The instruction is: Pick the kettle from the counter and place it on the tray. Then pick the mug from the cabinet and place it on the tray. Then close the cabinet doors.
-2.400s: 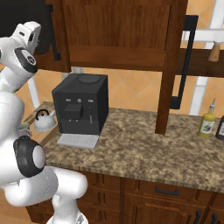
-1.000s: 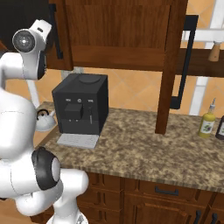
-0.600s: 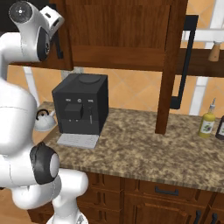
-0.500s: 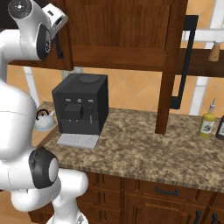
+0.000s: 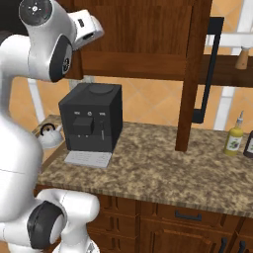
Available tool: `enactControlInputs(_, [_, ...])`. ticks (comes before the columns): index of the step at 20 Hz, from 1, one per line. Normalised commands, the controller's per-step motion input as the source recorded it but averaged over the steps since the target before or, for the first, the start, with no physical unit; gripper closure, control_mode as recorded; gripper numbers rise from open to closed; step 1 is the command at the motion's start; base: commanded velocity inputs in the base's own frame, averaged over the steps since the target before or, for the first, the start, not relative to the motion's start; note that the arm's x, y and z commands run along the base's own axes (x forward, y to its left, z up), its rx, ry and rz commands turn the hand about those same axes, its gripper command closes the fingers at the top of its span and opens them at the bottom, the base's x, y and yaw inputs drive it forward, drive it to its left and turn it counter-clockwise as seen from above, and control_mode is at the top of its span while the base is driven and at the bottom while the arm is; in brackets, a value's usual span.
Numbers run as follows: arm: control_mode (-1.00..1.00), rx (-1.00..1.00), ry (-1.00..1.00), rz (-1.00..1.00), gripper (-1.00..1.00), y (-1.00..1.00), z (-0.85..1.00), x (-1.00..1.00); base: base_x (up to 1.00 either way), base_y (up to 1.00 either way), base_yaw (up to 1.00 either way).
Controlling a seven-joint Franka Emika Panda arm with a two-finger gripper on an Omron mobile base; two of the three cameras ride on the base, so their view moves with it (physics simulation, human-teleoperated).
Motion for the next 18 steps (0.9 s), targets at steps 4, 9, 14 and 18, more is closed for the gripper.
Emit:
enactControlInputs(4, [-1.00,0.15,0.00,0.00,1.00,-0.39,-0.08,-0.30,0.00,0.00,0.00])
enactControlInputs(9, [-1.00,0.31,0.00,-0.15,1.00,-0.36,-0.04,-0.53,0.00,0.00,0.00])
enactControlInputs(14, [-1.00,0.16,-0.04,-0.26,-1.00,-0.59,-0.03,-0.80,0.00,0.00,0.00])
enactControlInputs(18, [-1.00,0.00,0.02,-0.04,-1.00,-0.19,-0.10,-0.23,0.00,0.00,0.00])
